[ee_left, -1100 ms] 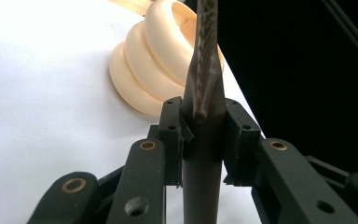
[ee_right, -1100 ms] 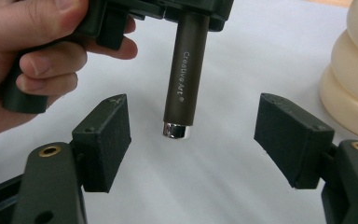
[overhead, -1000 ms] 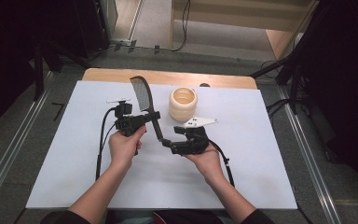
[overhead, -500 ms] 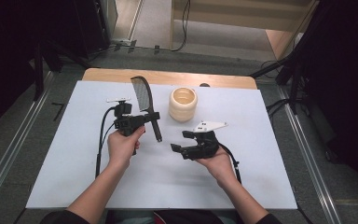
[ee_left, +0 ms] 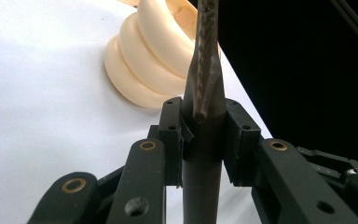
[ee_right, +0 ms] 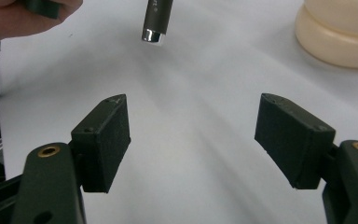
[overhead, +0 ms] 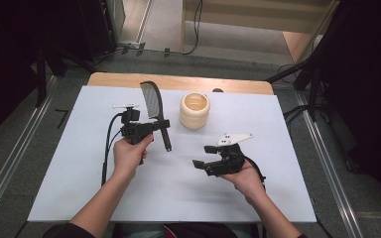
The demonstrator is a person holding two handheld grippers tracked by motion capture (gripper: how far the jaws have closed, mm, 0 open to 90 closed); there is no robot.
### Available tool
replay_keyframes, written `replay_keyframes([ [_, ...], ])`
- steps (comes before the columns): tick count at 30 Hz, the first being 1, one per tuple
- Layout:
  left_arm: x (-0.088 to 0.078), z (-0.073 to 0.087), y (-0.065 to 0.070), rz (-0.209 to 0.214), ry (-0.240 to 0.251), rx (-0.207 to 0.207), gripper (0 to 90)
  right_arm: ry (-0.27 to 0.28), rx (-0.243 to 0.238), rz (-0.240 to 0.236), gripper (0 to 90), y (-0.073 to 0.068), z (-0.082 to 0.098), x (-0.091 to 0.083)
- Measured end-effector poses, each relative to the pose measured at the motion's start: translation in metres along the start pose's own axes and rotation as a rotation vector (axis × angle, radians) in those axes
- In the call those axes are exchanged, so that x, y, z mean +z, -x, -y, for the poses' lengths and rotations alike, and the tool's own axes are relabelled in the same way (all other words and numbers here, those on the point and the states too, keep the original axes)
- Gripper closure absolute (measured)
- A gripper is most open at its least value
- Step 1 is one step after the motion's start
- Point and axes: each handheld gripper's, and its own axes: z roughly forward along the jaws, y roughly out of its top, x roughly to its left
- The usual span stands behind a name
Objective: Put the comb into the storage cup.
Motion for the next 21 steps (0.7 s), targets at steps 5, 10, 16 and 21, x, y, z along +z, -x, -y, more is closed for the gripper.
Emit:
replay_keyframes([
  [5,0.0,-0.001,-0.001,0.003,-0.014,0.022,72.8,-0.007,0.01,0.005,24.5,0.003,0.006,-0.008],
  [10,0.001,-0.003,0.0,0.01,-0.02,0.046,72.8,-0.002,0.024,0.007,24.4,0.006,0.011,-0.018],
  [16,0.003,-0.004,0.0,0.03,-0.025,0.051,72.8,-0.018,0.034,0.014,24.4,0.009,0.02,-0.026],
  [21,0.004,-0.005,0.004,0.034,-0.038,0.072,72.8,-0.028,0.034,0.015,24.4,0.009,0.026,-0.031],
])
